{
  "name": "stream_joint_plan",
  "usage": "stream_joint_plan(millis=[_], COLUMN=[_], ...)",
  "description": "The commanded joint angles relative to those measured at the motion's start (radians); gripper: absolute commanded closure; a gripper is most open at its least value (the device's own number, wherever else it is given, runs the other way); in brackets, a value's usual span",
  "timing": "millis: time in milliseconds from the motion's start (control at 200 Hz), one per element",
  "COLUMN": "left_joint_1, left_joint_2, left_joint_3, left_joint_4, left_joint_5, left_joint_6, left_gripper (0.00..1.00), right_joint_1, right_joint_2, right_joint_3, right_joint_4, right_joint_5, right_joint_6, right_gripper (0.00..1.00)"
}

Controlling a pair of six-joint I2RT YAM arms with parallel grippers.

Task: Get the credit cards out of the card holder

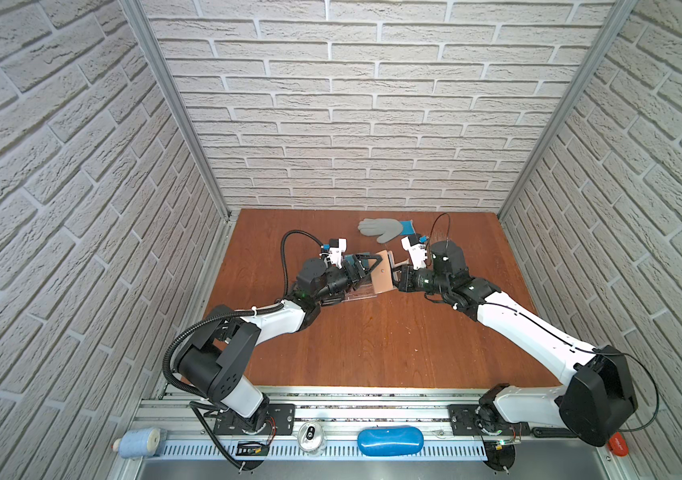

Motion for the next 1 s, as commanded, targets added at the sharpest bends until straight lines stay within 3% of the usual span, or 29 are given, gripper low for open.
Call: stream_joint_plan(millis=[0, 330, 995], left_joint_1=[-0.007, -0.081, -0.101], left_joint_2=[-0.016, -0.019, 0.011], left_joint_3=[-0.002, 0.020, -0.027], left_joint_4=[0.010, -0.142, -0.108], left_joint_5=[-0.012, -0.076, -0.126], left_joint_6=[0.032, 0.143, 0.133], left_gripper=[0.02, 0.02, 0.02], right_joint_1=[0.020, 0.040, 0.100], right_joint_2=[-0.040, -0.050, -0.008], right_joint_3=[0.003, -0.003, 0.034], right_joint_4=[-0.047, -0.072, -0.138], right_joint_5=[0.139, 0.230, 0.360], right_joint_6=[-0.083, -0.102, -0.143], right_gripper=[0.94, 0.94, 0.94])
